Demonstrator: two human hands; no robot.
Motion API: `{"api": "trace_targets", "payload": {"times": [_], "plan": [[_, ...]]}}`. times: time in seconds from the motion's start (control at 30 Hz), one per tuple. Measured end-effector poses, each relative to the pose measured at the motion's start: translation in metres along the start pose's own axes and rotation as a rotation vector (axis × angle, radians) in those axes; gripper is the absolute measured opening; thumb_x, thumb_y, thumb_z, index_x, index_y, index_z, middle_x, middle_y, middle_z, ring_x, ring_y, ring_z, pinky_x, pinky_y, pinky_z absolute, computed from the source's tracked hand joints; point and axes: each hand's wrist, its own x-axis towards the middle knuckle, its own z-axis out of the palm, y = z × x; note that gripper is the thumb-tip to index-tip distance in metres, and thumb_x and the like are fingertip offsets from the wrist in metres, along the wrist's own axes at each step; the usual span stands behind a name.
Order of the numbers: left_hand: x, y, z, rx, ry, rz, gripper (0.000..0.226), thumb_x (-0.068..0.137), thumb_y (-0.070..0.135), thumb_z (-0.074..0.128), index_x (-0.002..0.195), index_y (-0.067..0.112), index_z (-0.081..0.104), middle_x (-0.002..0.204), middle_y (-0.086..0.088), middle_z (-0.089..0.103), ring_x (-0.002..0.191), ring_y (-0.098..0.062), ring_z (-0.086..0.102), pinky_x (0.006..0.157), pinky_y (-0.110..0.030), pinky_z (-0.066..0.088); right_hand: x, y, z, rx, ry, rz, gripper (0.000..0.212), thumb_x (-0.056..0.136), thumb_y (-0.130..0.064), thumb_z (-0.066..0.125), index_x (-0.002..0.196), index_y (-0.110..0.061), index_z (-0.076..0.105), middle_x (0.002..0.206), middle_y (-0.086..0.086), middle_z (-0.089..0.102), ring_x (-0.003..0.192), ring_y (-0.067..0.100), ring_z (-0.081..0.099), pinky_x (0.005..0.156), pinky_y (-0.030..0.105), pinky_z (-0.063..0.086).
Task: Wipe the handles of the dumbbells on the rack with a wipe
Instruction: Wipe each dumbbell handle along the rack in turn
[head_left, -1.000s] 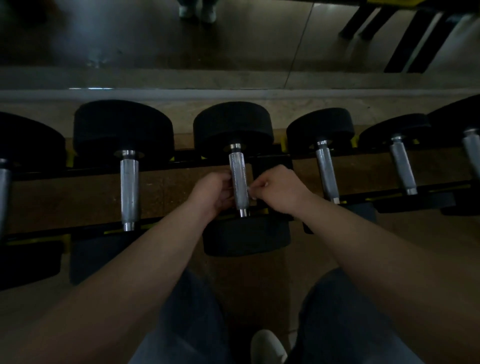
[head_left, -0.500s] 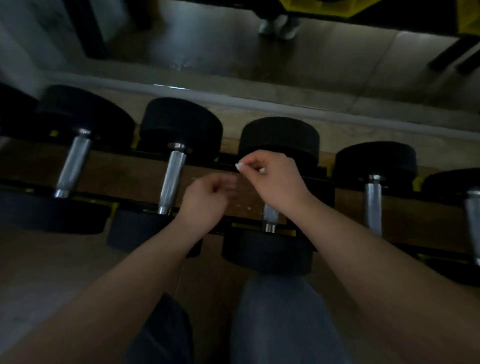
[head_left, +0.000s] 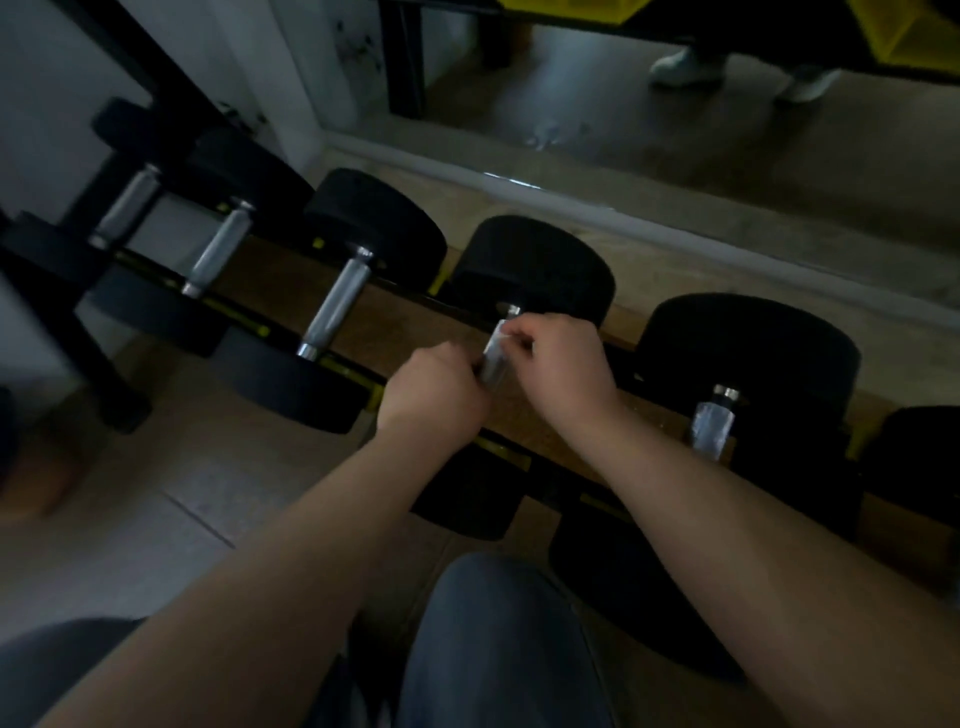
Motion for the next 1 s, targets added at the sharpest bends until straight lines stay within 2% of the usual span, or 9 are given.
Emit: {"api": "trace_targets", "payload": {"times": [0.1,0.2,0.23,0.43,0.6,0.67,0.77,0.83,1.0], "plan": [[0.006,-0.008,-0.003,-0.071,-0.041,0.021,0.020,0.091,0.037,0.058,0.103,0.029,0.072,0.083,0.002,0.067,0.069,-0.016,0.061,0.057,-0.028,0.049,-0.004,-0.002,0.000,-0.067,-0.076,-0.037,0.017,0.095,-0.029,0.065,0.105,-0.025,0.079,0.098,0.004,0.072,0.088,0.021,0.068,0.079,0.038,0.058],[0.007,-0.015,-0.011,-0.089,-0.123,0.077,0.024,0.087,0.025,0.057,0.107,0.031,0.070,0.090,0.003,0.068,0.078,-0.017,0.063,0.061,-0.026,0.048,-0.019,-0.015,0.002,-0.128,-0.409,-0.123,0.015,0.092,-0.021,0.065,0.101,-0.022,0.077,0.100,0.005,0.071,0.094,0.022,0.068,0.084,0.040,0.058],[0.006,-0.020,-0.014,-0.088,-0.152,0.126,0.026,0.088,0.022,0.055,0.108,0.030,0.070,0.091,0.002,0.069,0.080,-0.017,0.063,0.063,-0.026,0.049,-0.022,-0.017,0.001,-0.136,-0.444,-0.155,0.015,0.092,-0.020,0.064,0.100,-0.020,0.077,0.100,0.005,0.071,0.095,0.023,0.068,0.084,0.040,0.057],[-0.004,-0.064,-0.023,-0.196,-0.309,0.316,0.025,0.101,0.033,0.047,0.124,0.036,0.057,0.102,0.012,0.066,0.087,0.000,0.063,0.080,-0.028,0.057,-0.004,-0.014,-0.004,-0.163,-0.014,0.040,0.018,0.100,-0.031,0.059,0.107,-0.025,0.075,0.099,-0.004,0.069,0.084,0.009,0.064,0.075,0.026,0.055],[0.002,-0.065,-0.022,-0.261,-0.270,0.323,0.027,0.099,0.028,0.049,0.124,0.031,0.060,0.108,0.007,0.069,0.092,-0.007,0.066,0.084,-0.034,0.058,-0.025,-0.023,0.000,-0.162,-0.386,-0.238,0.017,0.095,-0.022,0.066,0.108,-0.023,0.078,0.104,-0.002,0.071,0.096,0.012,0.066,0.086,0.031,0.055],[0.009,-0.064,-0.023,-0.238,-0.310,0.332,0.029,0.100,0.028,0.049,0.126,0.031,0.059,0.108,0.004,0.069,0.094,-0.012,0.067,0.085,-0.038,0.058,-0.019,-0.021,0.003,-0.158,-0.307,-0.220,0.018,0.097,-0.025,0.064,0.108,-0.025,0.078,0.101,-0.003,0.072,0.094,0.012,0.066,0.083,0.027,0.053],[0.019,-0.065,-0.026,-0.199,-0.410,0.343,0.034,0.101,0.030,0.046,0.134,0.033,0.054,0.114,0.005,0.068,0.098,-0.011,0.067,0.088,-0.038,0.058,-0.001,-0.012,0.000,-0.160,-0.009,-0.032,0.018,0.098,-0.029,0.062,0.108,-0.026,0.077,0.098,-0.004,0.071,0.087,0.009,0.065,0.080,0.027,0.054],[0.026,-0.064,-0.028,-0.200,-0.433,0.347,0.032,0.101,0.028,0.047,0.132,0.034,0.056,0.114,0.006,0.067,0.098,-0.009,0.066,0.089,-0.036,0.057,0.001,-0.005,0.000,-0.190,0.033,-0.070,0.018,0.098,-0.028,0.064,0.107,-0.024,0.079,0.095,-0.001,0.073,0.084,0.011,0.067,0.079,0.031,0.056],[0.035,-0.060,-0.024,-0.310,-0.379,0.279,0.039,0.095,0.013,0.048,0.126,0.028,0.064,0.118,0.001,0.068,0.103,-0.014,0.065,0.089,-0.028,0.053,-0.025,-0.014,0.008,-0.141,-0.482,-0.331,0.018,0.094,-0.023,0.067,0.108,-0.023,0.079,0.104,-0.003,0.073,0.096,0.009,0.066,0.090,0.031,0.055]]}}
